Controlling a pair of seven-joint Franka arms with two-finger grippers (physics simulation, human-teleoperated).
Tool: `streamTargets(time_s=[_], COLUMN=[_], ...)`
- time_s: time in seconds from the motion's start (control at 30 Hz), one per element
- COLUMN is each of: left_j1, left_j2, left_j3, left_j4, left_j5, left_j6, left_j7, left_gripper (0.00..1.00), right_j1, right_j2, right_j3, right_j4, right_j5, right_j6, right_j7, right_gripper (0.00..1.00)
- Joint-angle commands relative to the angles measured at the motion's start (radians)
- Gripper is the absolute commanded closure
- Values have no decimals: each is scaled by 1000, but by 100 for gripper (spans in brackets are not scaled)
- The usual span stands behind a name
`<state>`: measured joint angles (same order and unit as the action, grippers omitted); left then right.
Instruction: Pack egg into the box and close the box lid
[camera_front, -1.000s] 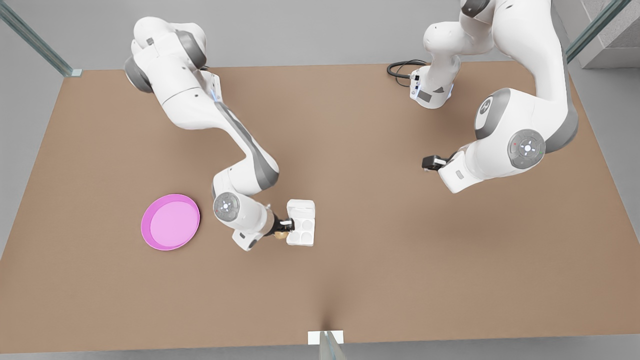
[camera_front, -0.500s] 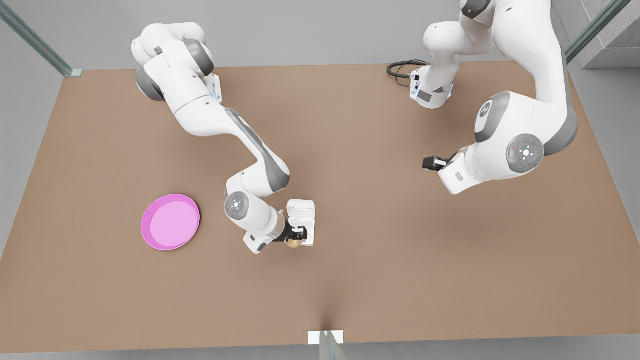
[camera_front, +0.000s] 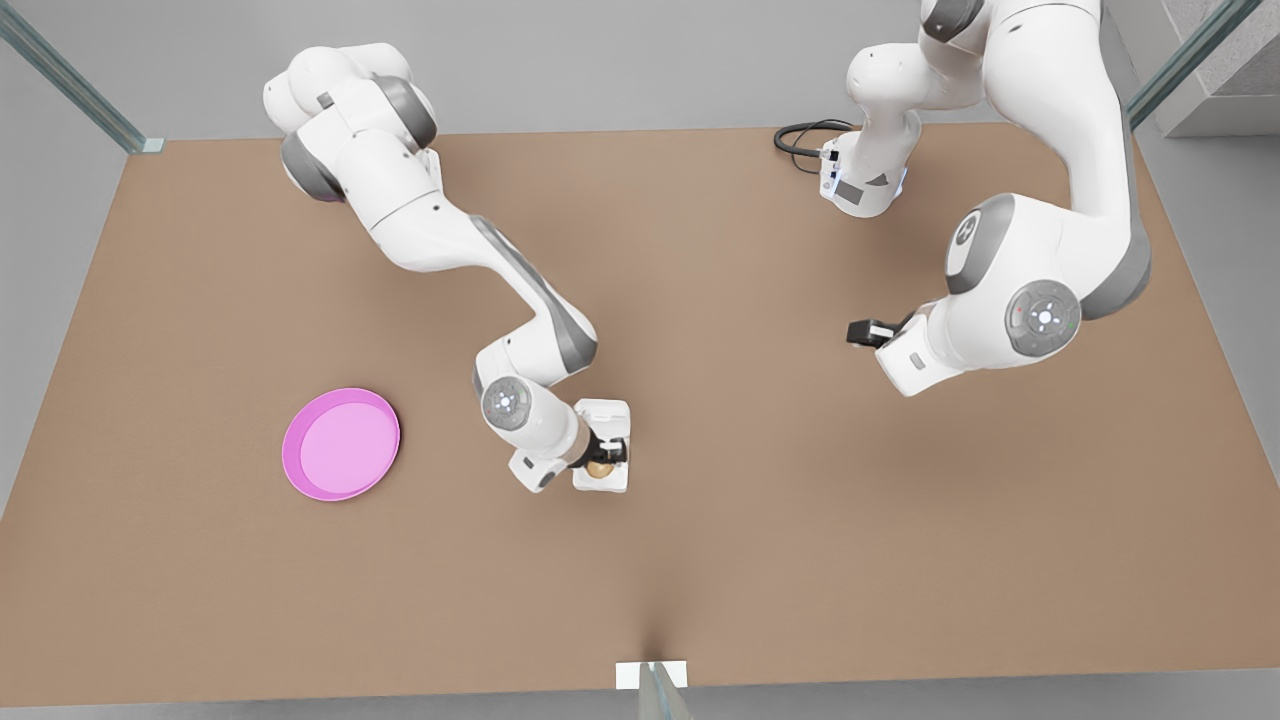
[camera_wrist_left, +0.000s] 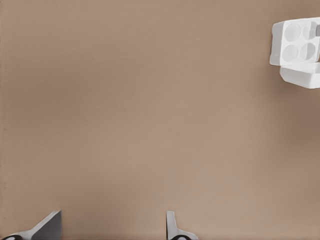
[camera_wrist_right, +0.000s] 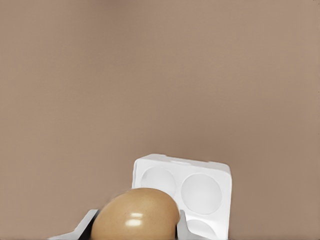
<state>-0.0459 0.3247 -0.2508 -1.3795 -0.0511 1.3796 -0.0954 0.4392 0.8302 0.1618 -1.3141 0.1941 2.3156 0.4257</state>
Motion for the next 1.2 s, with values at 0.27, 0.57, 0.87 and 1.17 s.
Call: streamTargets(time_s=[0.27,0.57,0.87,1.17], left_j1=[0,0,0,-5], left_j2=[2,10,10,-22], left_j3=[-1,-1,-1,-27], left_j4=[0,0,0,20], left_j5=[8,8,8,4], left_j6=[1,2,1,6], left_j7=[-1,0,-1,-26], left_gripper=[0,0,0,31], right_j1=[-2,4,-13,-594], right_j2=[3,24,0,-660], right_j3=[-4,-4,-4,-16], right_j4=[-54,-76,-56,-213], right_j5=[-162,-182,-179,-183], right_j6=[-21,-12,-39,-668], right_j7=[369,370,374,-346], right_gripper=[39,36,0,0])
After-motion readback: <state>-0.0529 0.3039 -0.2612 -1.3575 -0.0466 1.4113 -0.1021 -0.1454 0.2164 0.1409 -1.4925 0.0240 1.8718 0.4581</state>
